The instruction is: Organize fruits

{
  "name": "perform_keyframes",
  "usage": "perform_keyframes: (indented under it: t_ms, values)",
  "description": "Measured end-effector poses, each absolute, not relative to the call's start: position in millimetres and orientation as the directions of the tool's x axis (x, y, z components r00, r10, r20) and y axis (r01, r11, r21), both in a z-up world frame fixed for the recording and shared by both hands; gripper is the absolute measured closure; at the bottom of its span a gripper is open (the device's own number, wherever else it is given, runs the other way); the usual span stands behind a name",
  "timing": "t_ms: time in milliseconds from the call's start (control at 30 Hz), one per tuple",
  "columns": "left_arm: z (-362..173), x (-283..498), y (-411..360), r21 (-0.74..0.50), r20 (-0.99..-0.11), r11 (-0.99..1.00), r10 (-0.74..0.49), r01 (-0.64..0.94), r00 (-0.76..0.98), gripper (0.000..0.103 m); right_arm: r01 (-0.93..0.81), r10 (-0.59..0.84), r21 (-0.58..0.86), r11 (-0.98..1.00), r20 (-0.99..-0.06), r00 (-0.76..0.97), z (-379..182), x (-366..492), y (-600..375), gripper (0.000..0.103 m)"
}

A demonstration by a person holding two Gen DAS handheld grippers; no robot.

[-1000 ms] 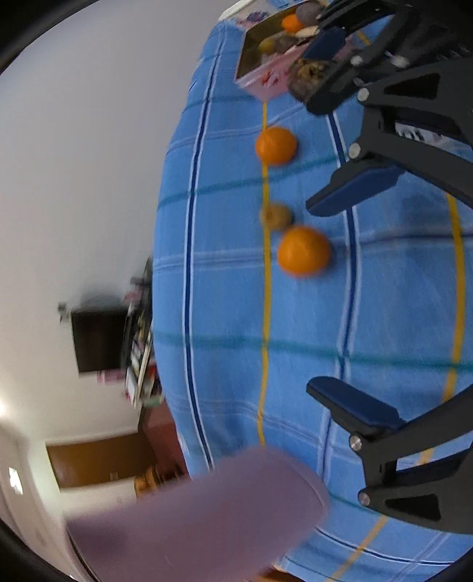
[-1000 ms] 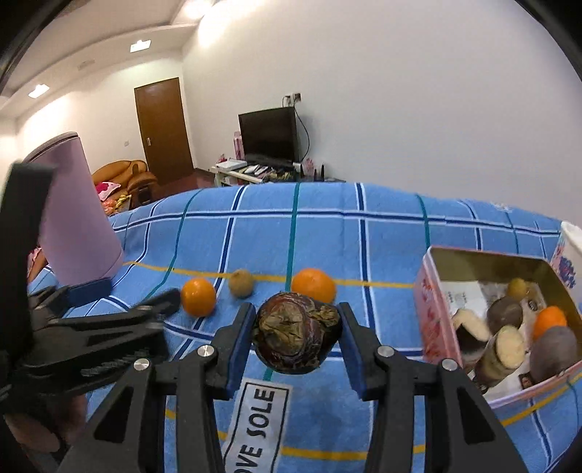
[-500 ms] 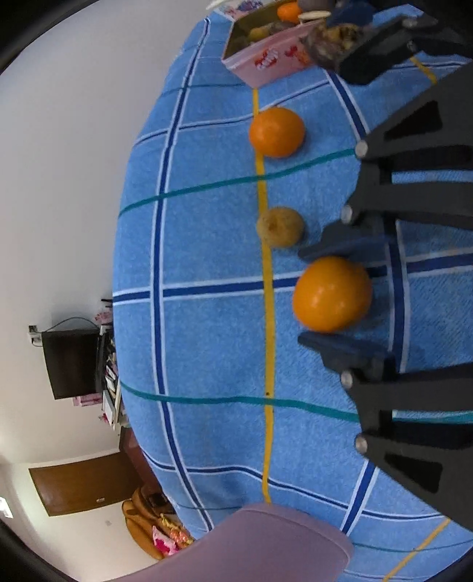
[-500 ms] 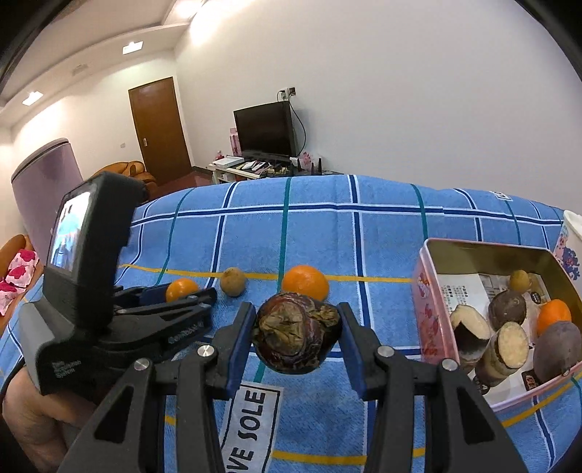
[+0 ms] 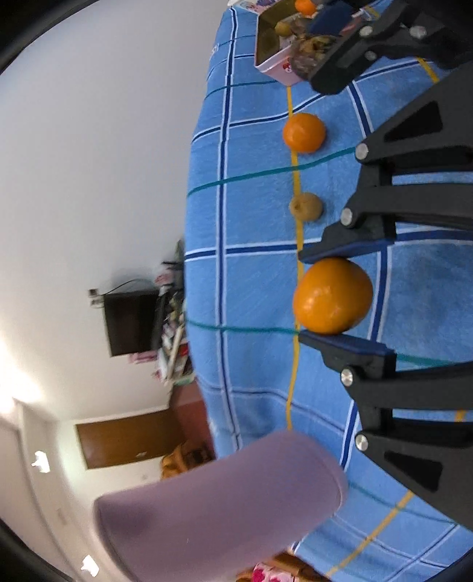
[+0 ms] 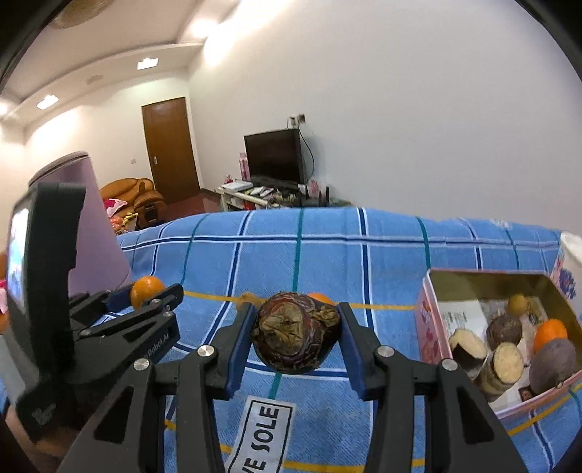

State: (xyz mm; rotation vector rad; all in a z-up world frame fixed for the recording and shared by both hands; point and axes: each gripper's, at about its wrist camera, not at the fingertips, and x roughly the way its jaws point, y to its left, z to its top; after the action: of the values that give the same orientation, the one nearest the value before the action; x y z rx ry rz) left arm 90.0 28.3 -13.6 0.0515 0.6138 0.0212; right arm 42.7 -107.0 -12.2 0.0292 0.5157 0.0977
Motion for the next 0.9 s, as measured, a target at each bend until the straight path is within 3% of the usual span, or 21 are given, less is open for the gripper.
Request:
perform_keyframes:
  t_ms: [900]
  values:
    - [-7.6, 51.1, 34.0, 0.062, -0.521, 0.996, 0.09, -0.067, 0.849, 0.064, -0.088, 0.057, -0.057, 0.994, -0.414, 0.909, -4.0, 13.6, -91.0, 0.056]
